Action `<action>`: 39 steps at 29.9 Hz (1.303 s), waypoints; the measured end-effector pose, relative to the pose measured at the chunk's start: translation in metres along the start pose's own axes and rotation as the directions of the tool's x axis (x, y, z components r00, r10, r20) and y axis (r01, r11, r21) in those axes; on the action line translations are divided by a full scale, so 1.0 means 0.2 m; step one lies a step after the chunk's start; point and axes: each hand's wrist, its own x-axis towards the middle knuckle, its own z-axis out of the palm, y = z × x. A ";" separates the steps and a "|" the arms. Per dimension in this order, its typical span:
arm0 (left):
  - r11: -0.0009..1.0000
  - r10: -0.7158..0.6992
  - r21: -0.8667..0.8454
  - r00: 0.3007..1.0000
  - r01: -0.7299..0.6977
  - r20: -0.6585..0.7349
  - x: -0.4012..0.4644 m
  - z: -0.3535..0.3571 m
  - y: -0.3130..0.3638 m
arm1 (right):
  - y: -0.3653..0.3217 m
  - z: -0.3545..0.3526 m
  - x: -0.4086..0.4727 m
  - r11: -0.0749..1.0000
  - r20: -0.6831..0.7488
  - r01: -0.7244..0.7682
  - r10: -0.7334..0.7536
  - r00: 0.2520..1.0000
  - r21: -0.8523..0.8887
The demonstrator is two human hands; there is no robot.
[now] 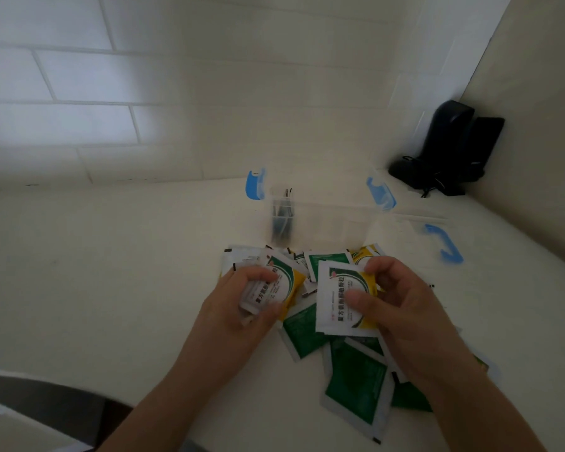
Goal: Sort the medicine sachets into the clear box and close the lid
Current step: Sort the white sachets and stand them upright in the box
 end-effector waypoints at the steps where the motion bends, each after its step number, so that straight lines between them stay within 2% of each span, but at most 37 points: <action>1: 1.000 0.018 0.018 1.000 -0.018 0.014 0.00 0.00 -0.01 | 0.01 0.01 0.00 1.000 0.007 -0.006 0.006 1.000 0.030; 4: 0.999 0.028 0.014 0.997 -0.029 0.069 -0.01 0.01 -0.02 | 0.04 0.04 -0.01 0.999 0.011 0.001 -0.002 1.000 0.033; 9: 0.998 0.031 -0.054 0.986 -0.023 0.165 -0.02 0.01 0.01 | 0.07 0.09 0.01 0.980 -0.047 0.093 -0.102 0.994 -0.179; 13: 0.992 0.070 -0.117 0.983 -0.050 0.172 -0.02 -0.01 0.04 | 0.09 0.10 0.01 0.882 -0.043 0.143 -0.181 0.982 -0.448; 18: 0.970 0.070 -0.242 0.977 -0.020 0.200 -0.02 -0.01 0.06 | 0.10 0.12 -0.01 0.803 -0.021 0.168 -0.219 0.975 -0.572; 20: 0.964 0.077 -0.263 0.982 -0.029 0.175 -0.02 -0.01 0.06 | 0.11 0.14 -0.02 0.784 0.014 0.167 -0.198 0.980 -0.598; 23: 0.976 0.107 -0.205 0.982 -0.074 0.156 -0.03 -0.01 0.05 | 0.12 0.17 -0.03 0.801 0.012 0.131 -0.153 0.988 -0.585; 26: 0.979 0.092 -0.197 0.980 -0.057 0.174 -0.03 -0.01 0.04 | 0.13 0.18 -0.03 0.814 -0.014 0.128 -0.165 0.986 -0.567; 28: 0.981 0.089 -0.185 0.978 -0.053 0.188 -0.03 -0.01 0.04 | 0.14 0.19 -0.02 0.802 0.029 0.149 -0.162 0.986 -0.578; 31: 0.976 0.089 -0.212 0.983 -0.054 0.160 -0.02 -0.01 0.04 | 0.16 0.22 -0.01 0.651 0.071 0.220 -0.248 0.966 -0.726; 34: 0.970 0.062 -0.240 0.990 -0.030 0.127 -0.01 0.00 0.04 | 0.21 0.25 0.02 0.466 0.118 0.216 -0.230 0.966 -0.858; 37: 0.970 0.023 -0.242 0.990 0.013 0.142 -0.01 0.00 0.03 | 0.21 0.22 0.02 0.477 0.118 0.225 -0.244 0.963 -0.850; 39: 0.969 0.012 -0.244 0.984 0.032 0.176 0.00 0.01 0.02 | 0.20 0.20 0.01 0.444 0.134 0.246 -0.270 0.954 -0.861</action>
